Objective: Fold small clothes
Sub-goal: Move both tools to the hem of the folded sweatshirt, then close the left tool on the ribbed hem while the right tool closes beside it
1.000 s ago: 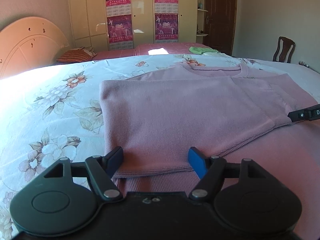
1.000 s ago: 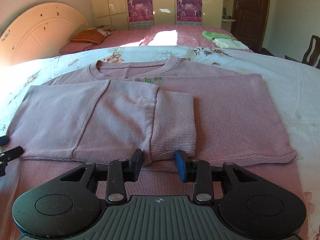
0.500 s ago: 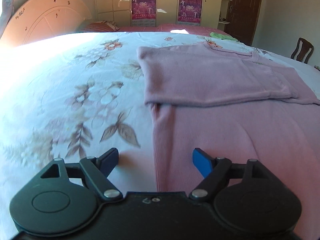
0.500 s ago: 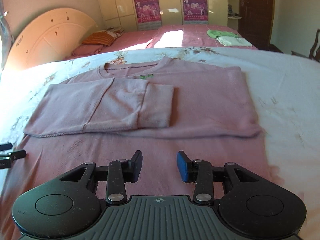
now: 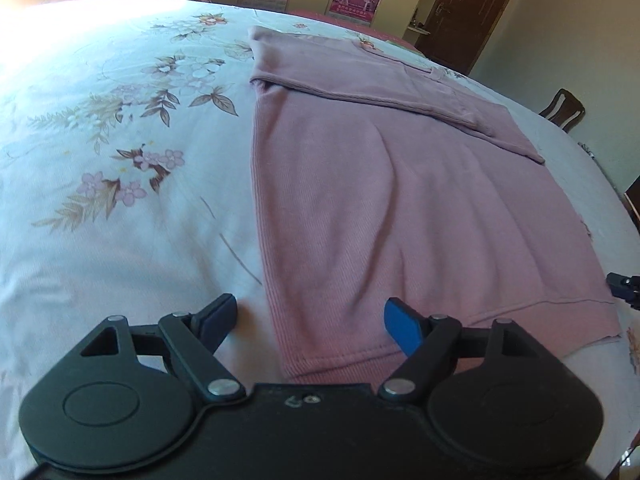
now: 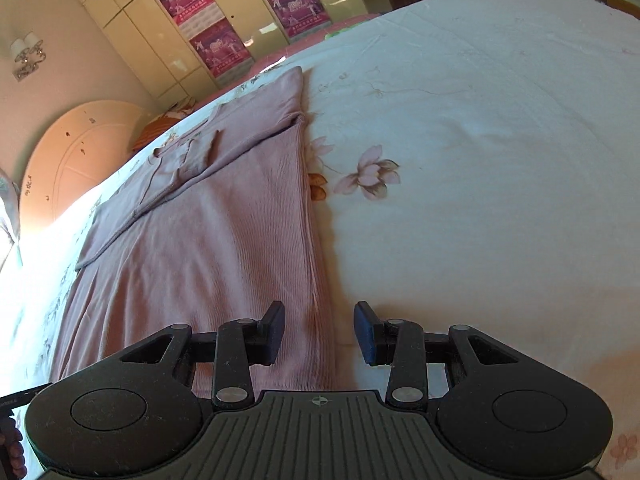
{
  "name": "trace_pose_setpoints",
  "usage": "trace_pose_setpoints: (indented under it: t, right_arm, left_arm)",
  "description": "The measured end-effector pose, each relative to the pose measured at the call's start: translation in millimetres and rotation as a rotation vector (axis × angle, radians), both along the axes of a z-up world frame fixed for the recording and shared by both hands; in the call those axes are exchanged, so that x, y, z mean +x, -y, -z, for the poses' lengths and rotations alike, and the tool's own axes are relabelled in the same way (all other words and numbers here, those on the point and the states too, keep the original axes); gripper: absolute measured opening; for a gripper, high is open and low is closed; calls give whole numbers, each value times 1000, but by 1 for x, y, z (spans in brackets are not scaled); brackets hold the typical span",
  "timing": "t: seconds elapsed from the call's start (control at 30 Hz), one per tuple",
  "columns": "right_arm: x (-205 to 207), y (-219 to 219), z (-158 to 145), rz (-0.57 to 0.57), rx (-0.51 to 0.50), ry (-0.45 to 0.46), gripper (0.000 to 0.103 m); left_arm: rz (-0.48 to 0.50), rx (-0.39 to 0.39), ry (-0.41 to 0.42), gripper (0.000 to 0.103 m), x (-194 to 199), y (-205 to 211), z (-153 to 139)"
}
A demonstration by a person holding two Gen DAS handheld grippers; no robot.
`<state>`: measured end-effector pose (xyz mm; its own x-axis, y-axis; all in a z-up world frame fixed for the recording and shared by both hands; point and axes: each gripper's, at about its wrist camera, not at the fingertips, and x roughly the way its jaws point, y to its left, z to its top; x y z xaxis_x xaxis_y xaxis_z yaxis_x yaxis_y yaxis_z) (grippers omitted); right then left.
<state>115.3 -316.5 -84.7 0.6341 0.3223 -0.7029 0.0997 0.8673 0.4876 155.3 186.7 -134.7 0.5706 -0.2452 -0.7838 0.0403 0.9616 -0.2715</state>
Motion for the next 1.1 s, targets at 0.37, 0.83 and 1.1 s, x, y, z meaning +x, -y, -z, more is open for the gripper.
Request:
trace_pose_setpoints:
  t: [0.37,0.83,1.1]
  right_arm:
    - [-18,10,15,-98,269,-37,38]
    - [5,26,31,-142,435,-86,38]
    - [-10,26,34,-163,499,-100,38]
  left_arm:
    - [-75,-346,20,77,-27,-11,13]
    - [-82,-536,22,55,-29,-34,33]
    - [-116,-514,26,42,-29,-32,35]
